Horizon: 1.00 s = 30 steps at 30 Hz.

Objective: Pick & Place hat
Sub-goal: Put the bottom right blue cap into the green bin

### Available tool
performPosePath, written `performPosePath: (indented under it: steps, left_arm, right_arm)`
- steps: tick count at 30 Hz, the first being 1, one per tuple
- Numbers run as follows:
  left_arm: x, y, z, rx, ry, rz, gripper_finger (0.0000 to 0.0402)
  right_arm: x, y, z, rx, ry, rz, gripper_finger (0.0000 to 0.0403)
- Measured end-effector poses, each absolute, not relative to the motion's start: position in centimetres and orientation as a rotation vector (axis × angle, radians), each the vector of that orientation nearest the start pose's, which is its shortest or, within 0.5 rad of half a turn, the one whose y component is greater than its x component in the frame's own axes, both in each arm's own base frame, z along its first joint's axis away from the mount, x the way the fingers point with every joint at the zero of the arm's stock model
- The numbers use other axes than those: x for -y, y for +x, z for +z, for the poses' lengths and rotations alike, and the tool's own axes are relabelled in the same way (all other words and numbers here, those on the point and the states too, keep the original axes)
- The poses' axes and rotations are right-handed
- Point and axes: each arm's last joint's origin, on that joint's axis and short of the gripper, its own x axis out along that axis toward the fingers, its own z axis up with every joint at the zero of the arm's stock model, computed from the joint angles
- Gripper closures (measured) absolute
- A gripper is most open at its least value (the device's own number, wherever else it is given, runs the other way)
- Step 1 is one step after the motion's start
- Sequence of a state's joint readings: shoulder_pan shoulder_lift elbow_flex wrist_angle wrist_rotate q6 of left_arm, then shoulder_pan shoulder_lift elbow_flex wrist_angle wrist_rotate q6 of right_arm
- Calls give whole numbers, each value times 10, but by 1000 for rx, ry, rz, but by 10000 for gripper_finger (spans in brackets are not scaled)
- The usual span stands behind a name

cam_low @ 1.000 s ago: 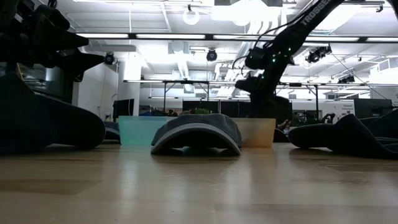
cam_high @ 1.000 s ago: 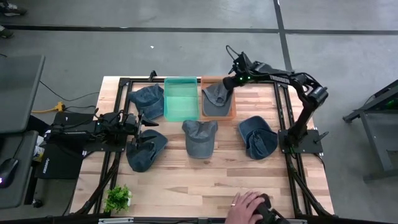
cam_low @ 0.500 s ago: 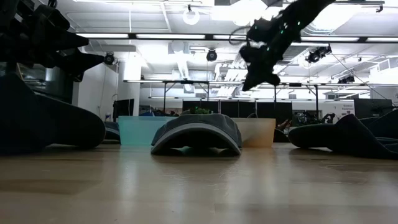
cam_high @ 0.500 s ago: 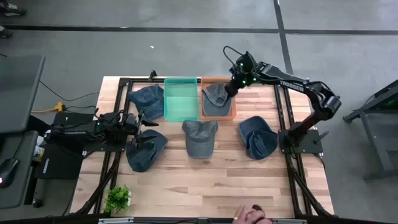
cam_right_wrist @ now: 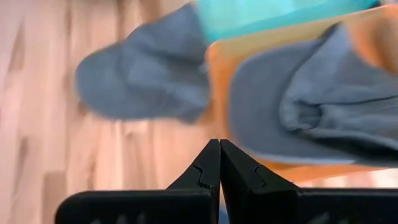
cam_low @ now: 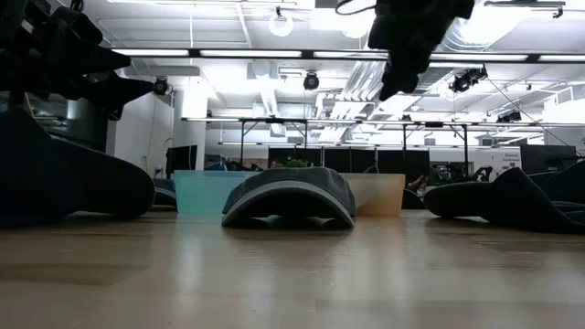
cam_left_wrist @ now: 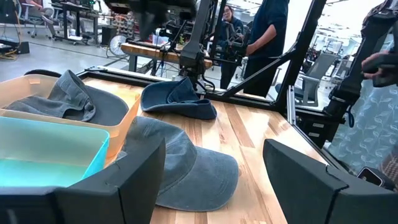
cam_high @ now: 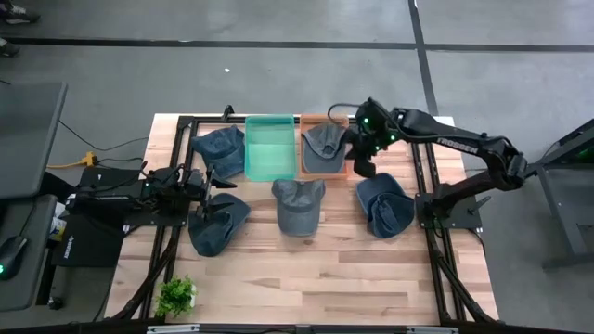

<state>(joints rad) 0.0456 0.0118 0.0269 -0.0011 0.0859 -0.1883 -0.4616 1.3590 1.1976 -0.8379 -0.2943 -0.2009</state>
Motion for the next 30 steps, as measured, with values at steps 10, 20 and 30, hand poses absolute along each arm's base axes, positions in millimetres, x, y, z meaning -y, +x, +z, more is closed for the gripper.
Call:
performPosePath:
  steps: [10,20,30]
  left_arm:
    - [-2,97,172,10,-187,-42,133]
    - [-2,97,172,10,-187,-41,133]
    - [-2,97,172,10,-187,-42,133]
  right_arm:
    - [64,250,283,-1055,50,162,402]
    - [25,247,250,-1211,-98,152,402]
    - [-1,238,241,-1312,354,-294,388]
